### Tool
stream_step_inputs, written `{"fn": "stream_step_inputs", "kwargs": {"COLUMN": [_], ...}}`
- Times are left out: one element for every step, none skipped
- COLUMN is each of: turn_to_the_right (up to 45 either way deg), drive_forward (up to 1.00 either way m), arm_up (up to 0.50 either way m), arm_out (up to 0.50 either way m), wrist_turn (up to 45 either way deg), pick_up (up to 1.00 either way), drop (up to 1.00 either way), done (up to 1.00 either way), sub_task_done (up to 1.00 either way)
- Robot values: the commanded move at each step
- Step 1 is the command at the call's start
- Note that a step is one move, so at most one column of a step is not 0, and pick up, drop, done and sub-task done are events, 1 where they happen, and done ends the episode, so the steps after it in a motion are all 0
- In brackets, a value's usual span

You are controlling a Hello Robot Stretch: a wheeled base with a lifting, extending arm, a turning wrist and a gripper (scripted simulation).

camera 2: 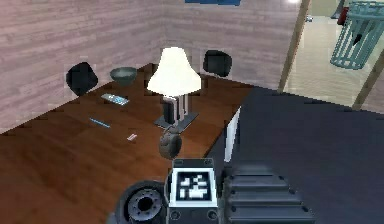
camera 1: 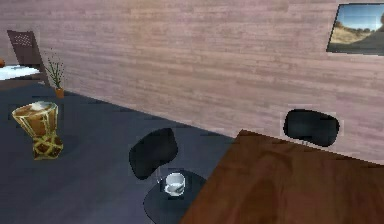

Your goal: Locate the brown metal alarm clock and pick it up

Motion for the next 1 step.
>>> {"fn": "stream_step_inputs", "kwargs": {"turn_to_the_right": [0.0], "drive_forward": [0.0], "arm_up": [0.0], "arm_out": [0.3], "wrist_turn": [0.0], "pick_up": [0.0], "drop": [0.0], "done": [0.0], "sub_task_done": [0.0]}}
